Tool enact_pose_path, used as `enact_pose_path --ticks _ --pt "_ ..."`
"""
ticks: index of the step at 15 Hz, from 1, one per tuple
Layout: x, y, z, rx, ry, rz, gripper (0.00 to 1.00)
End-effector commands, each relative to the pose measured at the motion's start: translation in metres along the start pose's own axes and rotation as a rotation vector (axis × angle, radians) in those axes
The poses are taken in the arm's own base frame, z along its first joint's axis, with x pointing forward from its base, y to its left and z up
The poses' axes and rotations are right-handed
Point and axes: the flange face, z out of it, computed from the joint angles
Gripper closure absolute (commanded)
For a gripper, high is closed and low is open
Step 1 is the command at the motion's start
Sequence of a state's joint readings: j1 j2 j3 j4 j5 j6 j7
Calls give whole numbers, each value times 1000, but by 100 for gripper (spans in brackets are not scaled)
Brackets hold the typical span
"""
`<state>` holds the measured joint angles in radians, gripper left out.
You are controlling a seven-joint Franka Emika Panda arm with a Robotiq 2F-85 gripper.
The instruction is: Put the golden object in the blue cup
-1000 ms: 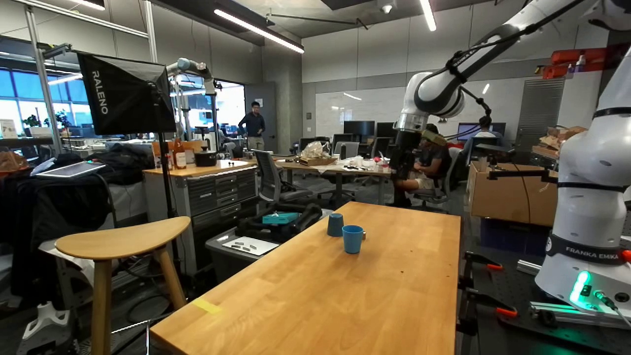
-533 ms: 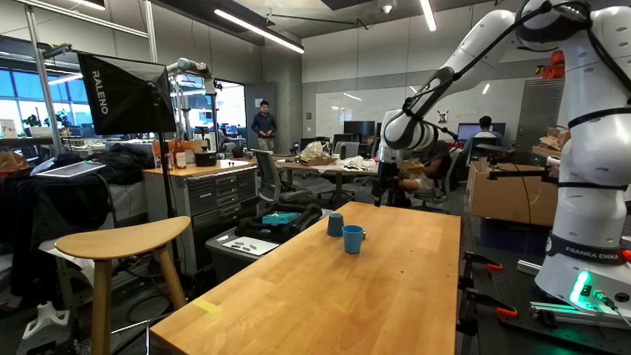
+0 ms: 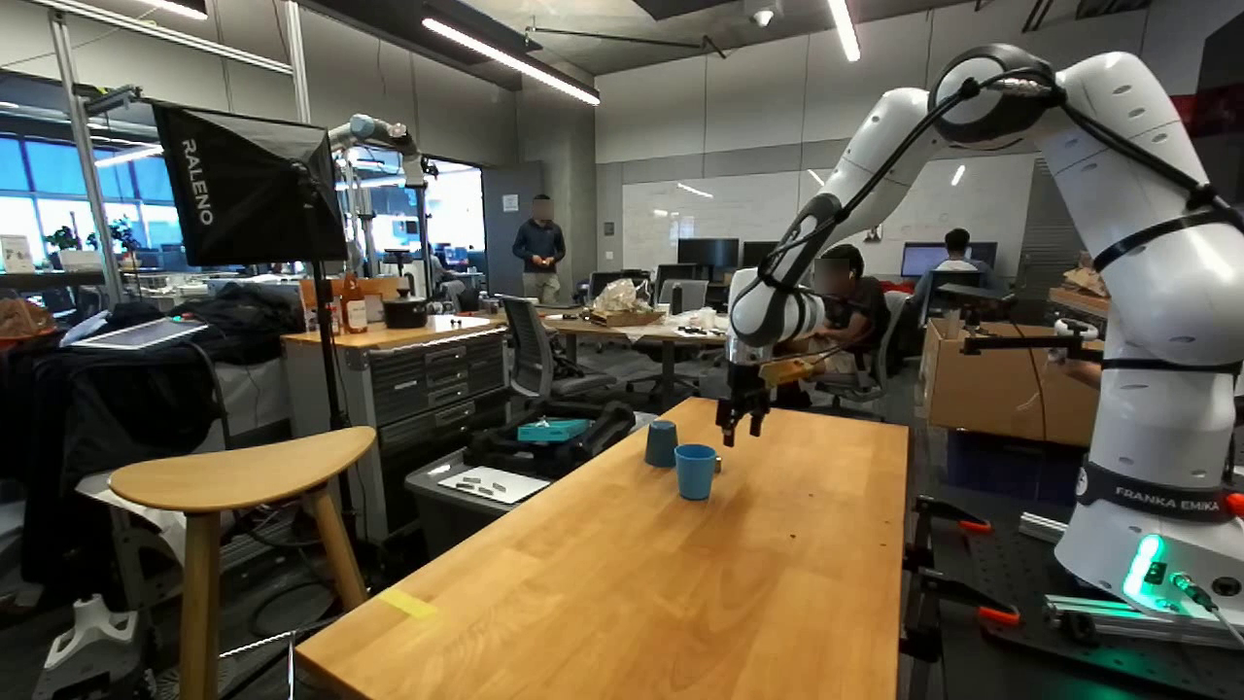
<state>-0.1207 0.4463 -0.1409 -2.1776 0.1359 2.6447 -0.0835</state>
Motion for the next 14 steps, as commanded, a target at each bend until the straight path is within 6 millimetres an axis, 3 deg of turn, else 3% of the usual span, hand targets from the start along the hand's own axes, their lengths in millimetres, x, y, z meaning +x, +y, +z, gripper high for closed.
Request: enact_pose_path --ticks 1,5,6,7,14 --pt "28 -7 22 4 33 36 0" --pt "41 -19 39 7 39 44 0" --pt "43 -22 42 10 40 43 16" --pt "44 -24 45 8 39 37 26" --pt "47 -25 50 18 48 43 80"
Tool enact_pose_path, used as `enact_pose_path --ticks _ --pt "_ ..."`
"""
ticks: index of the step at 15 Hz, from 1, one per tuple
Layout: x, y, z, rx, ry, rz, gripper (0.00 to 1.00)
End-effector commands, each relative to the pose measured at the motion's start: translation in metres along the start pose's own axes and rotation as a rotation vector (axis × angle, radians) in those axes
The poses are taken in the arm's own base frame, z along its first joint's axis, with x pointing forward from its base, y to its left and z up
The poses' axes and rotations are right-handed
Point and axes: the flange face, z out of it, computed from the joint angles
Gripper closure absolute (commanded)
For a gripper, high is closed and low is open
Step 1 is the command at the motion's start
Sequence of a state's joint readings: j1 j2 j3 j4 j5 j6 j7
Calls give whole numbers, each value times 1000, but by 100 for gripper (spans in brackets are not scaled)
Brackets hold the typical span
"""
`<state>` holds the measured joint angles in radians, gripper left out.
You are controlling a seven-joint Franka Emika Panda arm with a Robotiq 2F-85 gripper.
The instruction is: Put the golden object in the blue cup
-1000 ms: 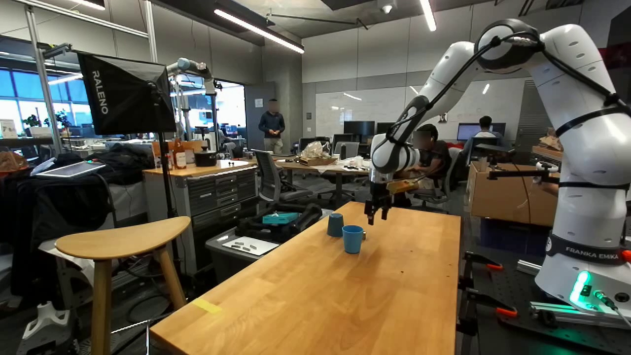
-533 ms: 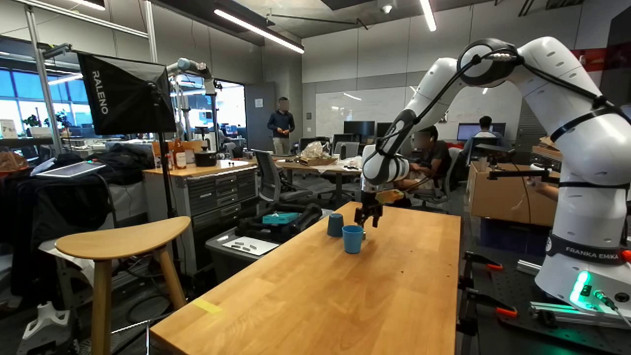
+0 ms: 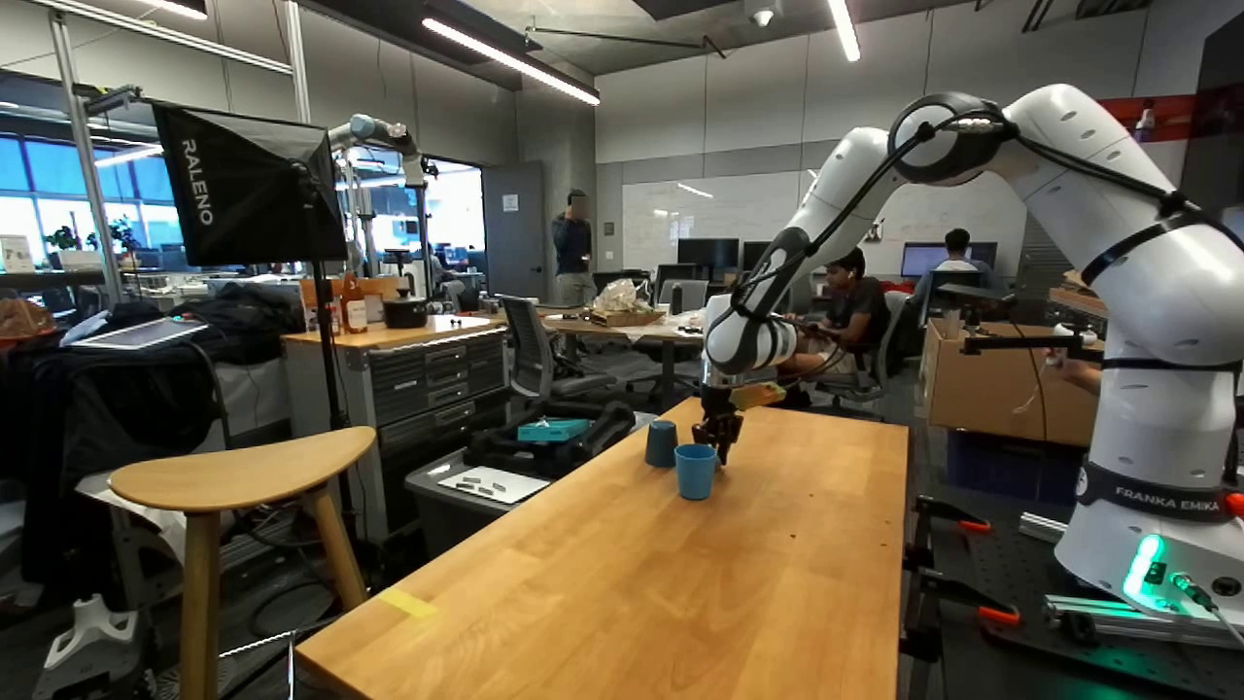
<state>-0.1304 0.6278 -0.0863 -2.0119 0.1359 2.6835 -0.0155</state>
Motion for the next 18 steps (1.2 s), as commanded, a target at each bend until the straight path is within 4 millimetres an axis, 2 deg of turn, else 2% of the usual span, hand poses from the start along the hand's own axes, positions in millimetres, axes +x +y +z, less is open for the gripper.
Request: enact_pose_path --ticks 1,2,6,14,18 --pt "11 5 2 10 32 22 89" --pt "10 6 1 11 33 24 93" --pt "8 5 -17 31 17 20 92" --pt "7 -29 -92 98 14 -47 92" --pt "1 -53 -106 166 -40 -76 92"
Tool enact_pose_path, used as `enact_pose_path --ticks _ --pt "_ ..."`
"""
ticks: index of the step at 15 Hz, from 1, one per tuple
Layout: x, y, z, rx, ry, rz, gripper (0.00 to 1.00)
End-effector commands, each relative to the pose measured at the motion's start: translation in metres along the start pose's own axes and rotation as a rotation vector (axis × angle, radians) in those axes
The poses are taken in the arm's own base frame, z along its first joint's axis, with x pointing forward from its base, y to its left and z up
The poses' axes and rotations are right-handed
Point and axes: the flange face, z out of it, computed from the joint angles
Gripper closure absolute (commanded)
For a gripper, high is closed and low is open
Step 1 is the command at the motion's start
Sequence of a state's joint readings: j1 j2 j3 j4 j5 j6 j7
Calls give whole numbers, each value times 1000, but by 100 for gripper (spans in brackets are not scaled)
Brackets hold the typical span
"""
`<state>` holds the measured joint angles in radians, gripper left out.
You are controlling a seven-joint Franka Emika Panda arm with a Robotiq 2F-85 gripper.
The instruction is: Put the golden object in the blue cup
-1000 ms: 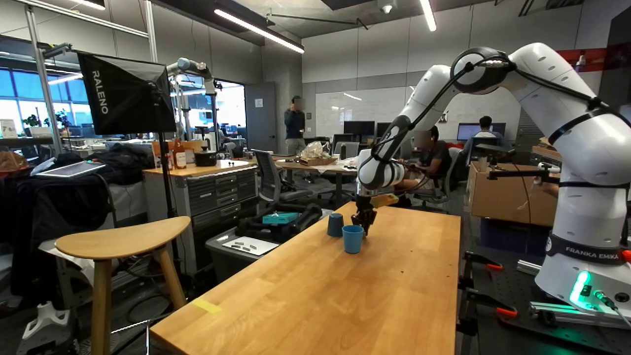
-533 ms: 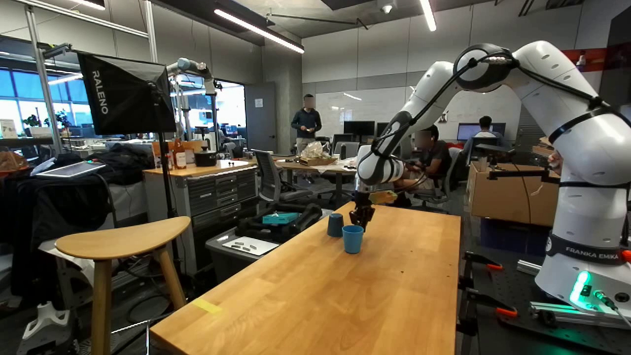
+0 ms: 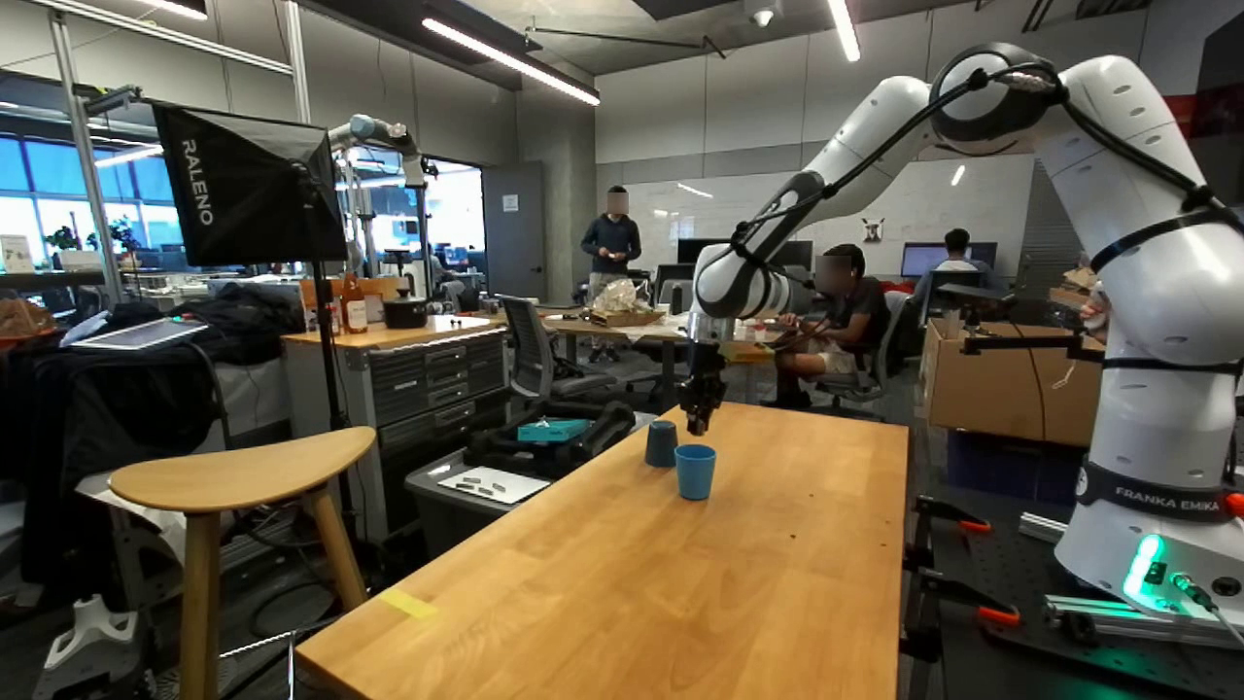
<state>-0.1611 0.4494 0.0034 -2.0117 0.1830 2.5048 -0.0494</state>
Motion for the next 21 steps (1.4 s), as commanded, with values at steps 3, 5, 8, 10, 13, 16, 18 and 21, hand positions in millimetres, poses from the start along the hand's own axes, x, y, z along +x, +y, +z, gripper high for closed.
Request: enact_pose_path --ticks 3,5,8,10,13,16,18,21 --pt "-8 -32 -16 103 -50 -46 92" --pt "-8 -40 -13 118 -52 -55 92" --pt "-11 -51 -8 130 -61 -70 92" --pt "-13 -54 -2 127 -68 -77 92" --pt "-17 -55 10 111 -80 -77 92" --pt "-19 -51 22 99 -90 -69 92" --pt "-19 -48 29 95 -99 -64 92" --pt "-20 -43 38 82 -102 -60 92"
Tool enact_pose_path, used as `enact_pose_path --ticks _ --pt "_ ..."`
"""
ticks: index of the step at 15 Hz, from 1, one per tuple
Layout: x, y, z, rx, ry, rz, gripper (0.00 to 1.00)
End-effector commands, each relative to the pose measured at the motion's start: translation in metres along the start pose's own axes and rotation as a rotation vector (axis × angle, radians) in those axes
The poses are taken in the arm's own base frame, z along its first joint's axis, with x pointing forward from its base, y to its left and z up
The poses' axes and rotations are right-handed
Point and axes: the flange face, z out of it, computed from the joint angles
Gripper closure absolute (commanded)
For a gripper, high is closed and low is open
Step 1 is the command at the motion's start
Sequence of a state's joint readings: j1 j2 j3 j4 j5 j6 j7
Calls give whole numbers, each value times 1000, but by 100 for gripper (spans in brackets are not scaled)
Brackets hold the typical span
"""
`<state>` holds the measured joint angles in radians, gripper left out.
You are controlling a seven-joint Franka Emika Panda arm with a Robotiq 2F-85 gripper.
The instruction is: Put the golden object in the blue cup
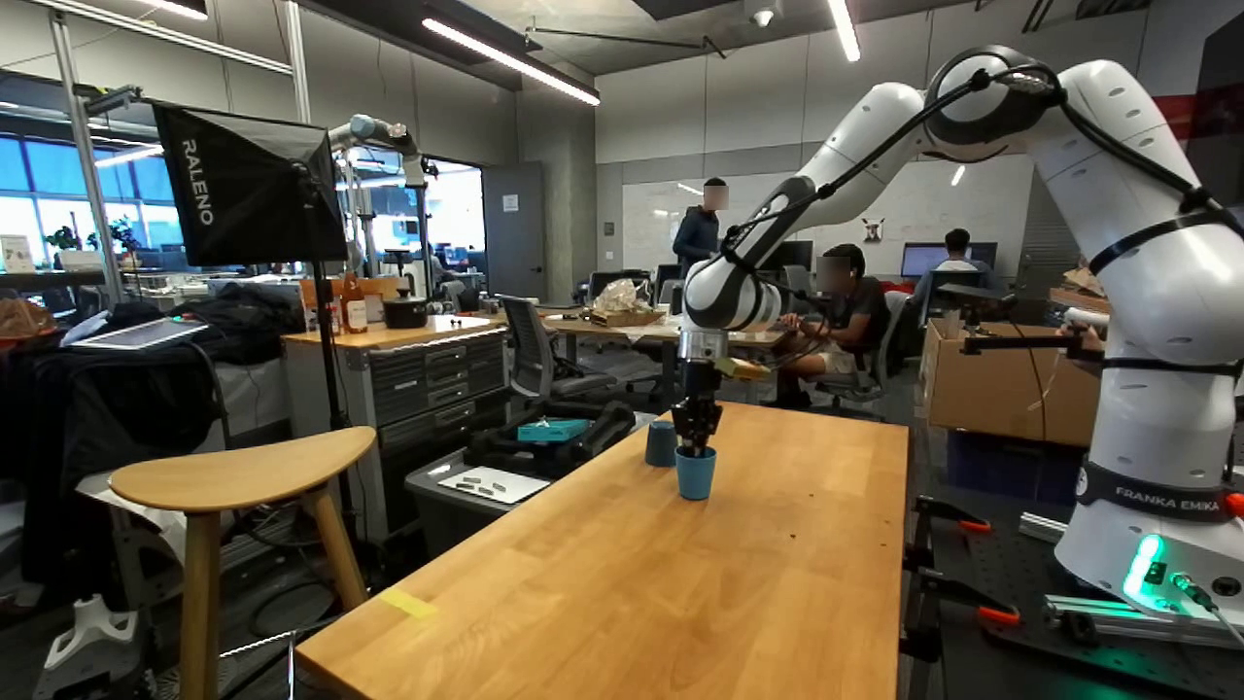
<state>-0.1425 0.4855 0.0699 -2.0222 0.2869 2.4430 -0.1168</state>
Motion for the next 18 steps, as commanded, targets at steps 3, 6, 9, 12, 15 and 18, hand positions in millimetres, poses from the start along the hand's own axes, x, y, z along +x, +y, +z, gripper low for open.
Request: enact_pose_path --ticks 3,6,9,12,15,18 --pt "2 7 10 -35 21 -13 92" --pt "2 7 15 -58 36 -33 92" --pt "2 5 20 -75 43 -53 90" --pt "2 3 22 -79 40 -67 88" --pt "2 1 21 -75 36 -74 58" --pt "4 -1 16 -71 43 -77 32"
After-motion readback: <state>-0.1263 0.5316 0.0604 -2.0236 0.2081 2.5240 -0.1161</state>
